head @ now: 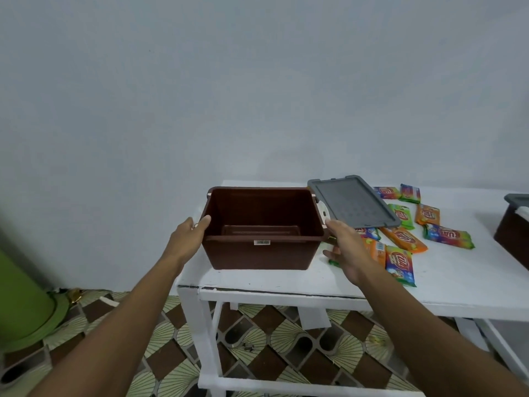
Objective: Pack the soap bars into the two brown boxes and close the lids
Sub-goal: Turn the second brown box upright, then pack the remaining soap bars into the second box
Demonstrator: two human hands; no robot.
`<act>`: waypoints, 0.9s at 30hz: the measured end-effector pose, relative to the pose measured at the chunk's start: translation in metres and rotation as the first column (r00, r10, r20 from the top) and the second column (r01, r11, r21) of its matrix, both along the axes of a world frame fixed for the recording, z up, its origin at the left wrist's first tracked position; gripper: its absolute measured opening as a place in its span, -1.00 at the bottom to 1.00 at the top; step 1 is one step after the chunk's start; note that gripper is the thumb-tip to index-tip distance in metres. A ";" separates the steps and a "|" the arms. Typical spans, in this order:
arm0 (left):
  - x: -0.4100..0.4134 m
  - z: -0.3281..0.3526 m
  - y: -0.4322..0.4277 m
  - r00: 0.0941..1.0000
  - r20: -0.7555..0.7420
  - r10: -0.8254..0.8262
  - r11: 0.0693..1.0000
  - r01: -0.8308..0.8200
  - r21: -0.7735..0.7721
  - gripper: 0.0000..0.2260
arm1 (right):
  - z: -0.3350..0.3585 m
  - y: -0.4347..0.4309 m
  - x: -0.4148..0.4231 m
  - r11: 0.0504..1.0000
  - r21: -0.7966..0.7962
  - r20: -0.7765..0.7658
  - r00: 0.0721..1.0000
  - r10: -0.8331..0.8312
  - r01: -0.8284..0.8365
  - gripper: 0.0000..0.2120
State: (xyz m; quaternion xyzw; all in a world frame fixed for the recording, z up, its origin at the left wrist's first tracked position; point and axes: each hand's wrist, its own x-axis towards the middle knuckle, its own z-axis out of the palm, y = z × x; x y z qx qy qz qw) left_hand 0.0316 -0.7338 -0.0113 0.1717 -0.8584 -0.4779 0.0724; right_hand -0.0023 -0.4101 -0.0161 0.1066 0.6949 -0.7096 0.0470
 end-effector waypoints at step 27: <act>-0.060 -0.014 0.320 0.761 -0.021 -0.648 0.459 0.368 -0.808 -0.66 | -0.059 0.215 -0.011 0.265 0.950 0.099 0.964 0.247 -0.166 -0.34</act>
